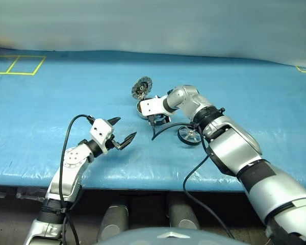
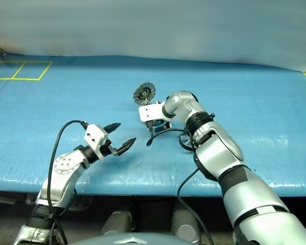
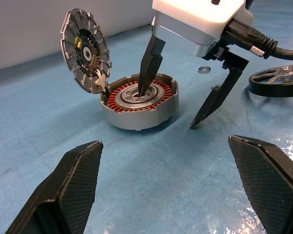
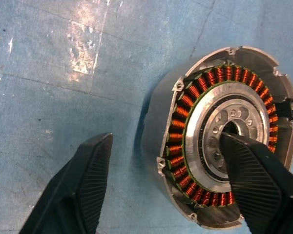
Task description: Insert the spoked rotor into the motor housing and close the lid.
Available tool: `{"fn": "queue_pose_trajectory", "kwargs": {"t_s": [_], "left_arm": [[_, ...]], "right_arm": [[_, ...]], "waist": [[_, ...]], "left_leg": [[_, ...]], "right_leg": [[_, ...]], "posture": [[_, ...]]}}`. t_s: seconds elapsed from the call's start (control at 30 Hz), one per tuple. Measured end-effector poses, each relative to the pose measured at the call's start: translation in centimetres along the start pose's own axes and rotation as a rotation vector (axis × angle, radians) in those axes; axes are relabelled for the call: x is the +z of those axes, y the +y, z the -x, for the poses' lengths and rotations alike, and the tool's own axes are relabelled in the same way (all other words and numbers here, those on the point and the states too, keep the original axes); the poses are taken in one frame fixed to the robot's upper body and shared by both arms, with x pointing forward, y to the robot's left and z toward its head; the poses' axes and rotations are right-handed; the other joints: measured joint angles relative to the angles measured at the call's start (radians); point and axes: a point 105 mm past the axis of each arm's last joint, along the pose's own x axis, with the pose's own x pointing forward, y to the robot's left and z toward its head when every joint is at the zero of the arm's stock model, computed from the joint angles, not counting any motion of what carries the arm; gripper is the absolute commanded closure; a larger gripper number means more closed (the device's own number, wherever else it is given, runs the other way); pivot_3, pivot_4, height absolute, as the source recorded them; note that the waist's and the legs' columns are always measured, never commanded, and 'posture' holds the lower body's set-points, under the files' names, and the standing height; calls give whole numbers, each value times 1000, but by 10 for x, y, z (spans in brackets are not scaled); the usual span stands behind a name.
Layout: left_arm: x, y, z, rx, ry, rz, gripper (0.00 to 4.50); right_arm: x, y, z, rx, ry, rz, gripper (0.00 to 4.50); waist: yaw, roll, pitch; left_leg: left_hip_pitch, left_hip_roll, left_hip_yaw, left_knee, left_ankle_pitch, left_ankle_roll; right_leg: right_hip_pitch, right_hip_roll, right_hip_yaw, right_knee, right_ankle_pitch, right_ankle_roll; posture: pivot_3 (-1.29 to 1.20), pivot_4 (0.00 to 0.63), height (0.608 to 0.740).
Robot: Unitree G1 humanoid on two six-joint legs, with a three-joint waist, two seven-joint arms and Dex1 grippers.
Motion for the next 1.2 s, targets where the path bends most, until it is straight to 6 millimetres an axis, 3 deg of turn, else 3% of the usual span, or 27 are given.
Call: {"fn": "queue_pose_trajectory", "kwargs": {"t_s": [0.03,0.1,0.23,0.53,0.73,1.0,1.2], "left_arm": [[0,0,0,0,0,0,0],[0,0,0,2,0,0,0],[0,1,0,5,0,-1,0],[1,2,0,9,-2,-3,0],[2,3,0,8,-3,-6,0],[0,3,-1,3,3,-4,0],[-4,4,-1,5,15,2,0]], "right_arm": [[0,-1,1,-3,0,2,1919],[0,-2,1,-7,-1,-2,1919],[0,-1,2,-2,-7,-10,2511],[-5,12,6,-36,-73,3,2511],[5,41,11,-96,-173,-128,2511],[12,80,22,-144,-172,-190,2511],[22,86,22,-236,-212,-424,2511]], "waist": [[0,0,0],[1,0,0],[1,0,0],[4,0,0],[5,0,-1],[13,-1,-2],[14,-1,-2]], "left_leg": [[0,0,0,0,0,0],[0,0,0,0,0,0],[0,0,0,-1,0,0],[0,0,0,-1,0,0],[3,0,0,-2,0,0],[5,0,1,0,0,0],[5,1,1,0,0,0]], "right_leg": [[0,0,0,0,0,0],[0,0,0,0,0,0],[0,0,0,0,0,0],[1,0,0,0,0,0],[2,0,0,0,-1,-1],[5,0,0,0,-1,-1],[4,0,0,0,-1,-1]], "posture": [[0,150,740],[0,150,740],[0,150,740],[0,150,740],[0,150,740],[0,150,740],[0,150,740]]}}
